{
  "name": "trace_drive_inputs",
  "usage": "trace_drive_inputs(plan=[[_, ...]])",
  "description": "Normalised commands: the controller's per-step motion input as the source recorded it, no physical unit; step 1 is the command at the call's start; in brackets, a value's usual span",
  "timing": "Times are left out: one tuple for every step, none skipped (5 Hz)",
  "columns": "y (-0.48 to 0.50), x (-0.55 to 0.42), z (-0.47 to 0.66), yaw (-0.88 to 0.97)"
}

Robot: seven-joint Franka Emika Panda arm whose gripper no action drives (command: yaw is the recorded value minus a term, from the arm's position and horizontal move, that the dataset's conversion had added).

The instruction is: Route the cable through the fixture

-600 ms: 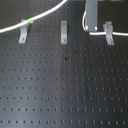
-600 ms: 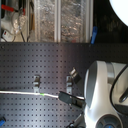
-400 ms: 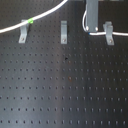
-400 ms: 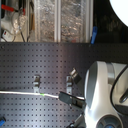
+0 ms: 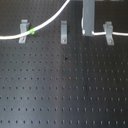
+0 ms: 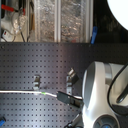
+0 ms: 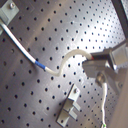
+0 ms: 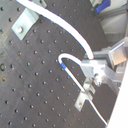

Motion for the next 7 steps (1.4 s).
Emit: trace_drive_inputs(plan=[[0.18,0.011,0.35,-0.04],[0.142,0.0,0.38,-0.03],[0.138,-0.003,0.37,-0.02],[0.141,0.01,0.36,-0.01],[0.013,0.001,0.02,0.0],[0.079,-0.054,0.39,0.13],[0.046,-0.535,0.4,0.13]])
